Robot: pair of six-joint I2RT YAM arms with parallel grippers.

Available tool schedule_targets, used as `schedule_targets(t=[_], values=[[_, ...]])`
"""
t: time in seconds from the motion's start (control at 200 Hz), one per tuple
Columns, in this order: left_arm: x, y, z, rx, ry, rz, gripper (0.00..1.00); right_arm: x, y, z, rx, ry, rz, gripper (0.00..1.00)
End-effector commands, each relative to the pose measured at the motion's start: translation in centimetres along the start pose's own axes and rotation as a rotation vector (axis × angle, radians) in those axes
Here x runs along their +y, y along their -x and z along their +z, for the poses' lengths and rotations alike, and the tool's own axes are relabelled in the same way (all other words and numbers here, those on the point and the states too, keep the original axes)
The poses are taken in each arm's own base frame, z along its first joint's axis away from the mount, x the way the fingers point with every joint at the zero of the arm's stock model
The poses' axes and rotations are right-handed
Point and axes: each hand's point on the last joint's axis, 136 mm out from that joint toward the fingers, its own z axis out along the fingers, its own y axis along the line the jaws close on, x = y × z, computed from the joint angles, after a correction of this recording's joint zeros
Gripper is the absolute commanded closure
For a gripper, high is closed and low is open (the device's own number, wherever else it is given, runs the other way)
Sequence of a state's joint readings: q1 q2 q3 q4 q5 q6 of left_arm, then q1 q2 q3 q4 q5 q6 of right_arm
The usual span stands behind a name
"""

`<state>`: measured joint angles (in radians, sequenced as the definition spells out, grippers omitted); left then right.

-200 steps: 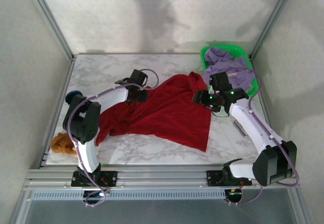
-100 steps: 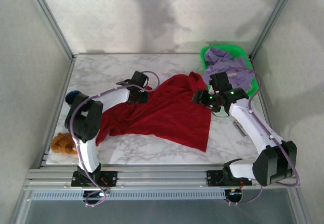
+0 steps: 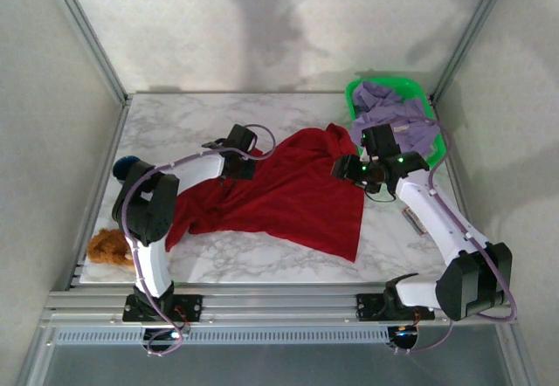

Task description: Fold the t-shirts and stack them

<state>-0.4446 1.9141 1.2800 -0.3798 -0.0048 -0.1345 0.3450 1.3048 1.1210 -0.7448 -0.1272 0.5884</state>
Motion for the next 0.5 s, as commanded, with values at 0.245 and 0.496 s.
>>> schedule_targets(t=[0.245,0.496], values=[[-4.6,1.8,-7.0,-0.062,-0.121,0.053,1.00,0.0,-0.6,0.5,0.010,0.009,-0.007,0.34],[-14.1,-9.0,-6.6,0.181,-0.342,0.112,0.97,-0.2,-0.6,0.9,0.014,0.007,-0.006,0.34]])
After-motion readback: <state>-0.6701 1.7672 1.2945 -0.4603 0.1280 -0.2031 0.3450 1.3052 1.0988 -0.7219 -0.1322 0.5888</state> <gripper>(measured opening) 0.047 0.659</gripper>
